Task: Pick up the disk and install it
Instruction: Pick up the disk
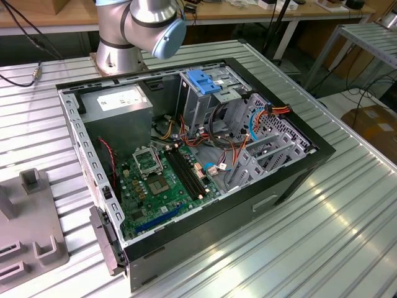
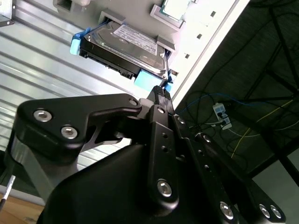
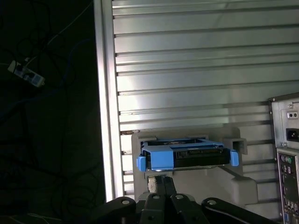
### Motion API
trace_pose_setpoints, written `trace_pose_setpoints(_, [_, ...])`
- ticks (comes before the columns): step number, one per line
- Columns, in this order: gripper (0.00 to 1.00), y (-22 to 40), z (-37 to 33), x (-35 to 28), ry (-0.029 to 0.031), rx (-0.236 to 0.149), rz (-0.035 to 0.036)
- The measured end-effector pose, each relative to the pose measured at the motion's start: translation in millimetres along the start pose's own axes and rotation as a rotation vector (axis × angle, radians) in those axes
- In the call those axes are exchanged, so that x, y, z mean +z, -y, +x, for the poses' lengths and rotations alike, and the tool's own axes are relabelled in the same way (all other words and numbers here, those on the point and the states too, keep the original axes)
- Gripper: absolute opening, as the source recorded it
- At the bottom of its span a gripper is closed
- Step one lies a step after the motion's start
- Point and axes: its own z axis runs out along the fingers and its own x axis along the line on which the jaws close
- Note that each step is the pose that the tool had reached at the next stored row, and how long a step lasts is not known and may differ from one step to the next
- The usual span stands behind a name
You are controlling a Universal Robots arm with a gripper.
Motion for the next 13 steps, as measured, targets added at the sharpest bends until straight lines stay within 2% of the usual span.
trace_pose_setpoints(7, [0.1, -0.1, 0.3, 0.0, -0.0003, -0.008, -0.0002])
trace_pose_setpoints(9, [0.1, -0.1, 0.3, 0.0, -0.0023, -0.051, -0.001])
trace_pose_setpoints(12, [0.1, -0.1, 0.3, 0.0, -0.0068, -0.154, -0.003])
trace_pose_setpoints(13, [0.1, -0.1, 0.3, 0.0, -0.0073, -0.167, -0.0032])
